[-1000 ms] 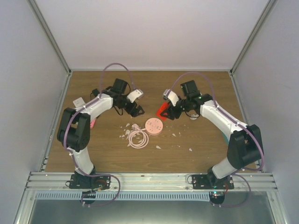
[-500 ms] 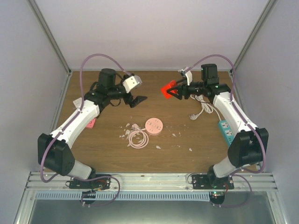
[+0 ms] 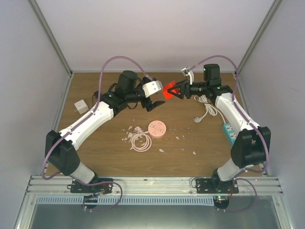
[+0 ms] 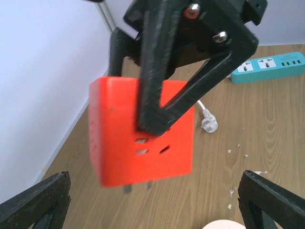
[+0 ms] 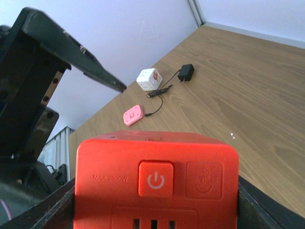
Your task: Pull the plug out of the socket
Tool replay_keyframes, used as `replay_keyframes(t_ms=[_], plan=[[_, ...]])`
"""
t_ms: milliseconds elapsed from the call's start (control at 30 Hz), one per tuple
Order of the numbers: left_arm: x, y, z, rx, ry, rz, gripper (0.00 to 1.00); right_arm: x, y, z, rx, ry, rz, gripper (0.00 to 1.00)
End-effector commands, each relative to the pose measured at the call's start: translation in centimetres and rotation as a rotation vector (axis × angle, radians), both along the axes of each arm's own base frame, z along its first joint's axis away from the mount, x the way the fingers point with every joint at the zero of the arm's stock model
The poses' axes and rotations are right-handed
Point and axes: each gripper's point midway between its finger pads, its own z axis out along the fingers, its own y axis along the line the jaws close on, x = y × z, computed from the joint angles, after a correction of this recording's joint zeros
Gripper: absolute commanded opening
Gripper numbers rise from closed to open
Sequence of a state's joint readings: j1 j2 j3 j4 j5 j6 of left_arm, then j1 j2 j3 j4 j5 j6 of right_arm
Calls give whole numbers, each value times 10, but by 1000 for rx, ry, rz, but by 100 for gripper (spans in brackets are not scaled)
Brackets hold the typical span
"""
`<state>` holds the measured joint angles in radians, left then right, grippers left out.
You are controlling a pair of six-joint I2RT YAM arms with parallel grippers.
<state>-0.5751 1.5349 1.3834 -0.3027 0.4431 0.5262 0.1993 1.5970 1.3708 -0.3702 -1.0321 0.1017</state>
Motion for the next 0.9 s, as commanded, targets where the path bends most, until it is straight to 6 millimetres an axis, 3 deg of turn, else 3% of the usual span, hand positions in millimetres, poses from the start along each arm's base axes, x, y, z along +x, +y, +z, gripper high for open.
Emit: replay_keyframes(t_ms=[0, 267, 467, 733, 867], plan=[[4, -20, 12, 16, -97, 19, 95, -7, 8, 13, 57, -5, 42, 42], [17, -30, 13, 55, -143, 101, 90, -16, 19, 13, 73, 12, 76, 43], [15, -34, 9, 66, -177, 88, 85, -21, 23, 9, 83, 40, 96, 43], [13, -30, 5, 98, -204, 85, 66, -23, 26, 4, 91, 73, 109, 46], [12, -27, -1, 122, -195, 86, 53, -22, 27, 3, 90, 77, 118, 60]])
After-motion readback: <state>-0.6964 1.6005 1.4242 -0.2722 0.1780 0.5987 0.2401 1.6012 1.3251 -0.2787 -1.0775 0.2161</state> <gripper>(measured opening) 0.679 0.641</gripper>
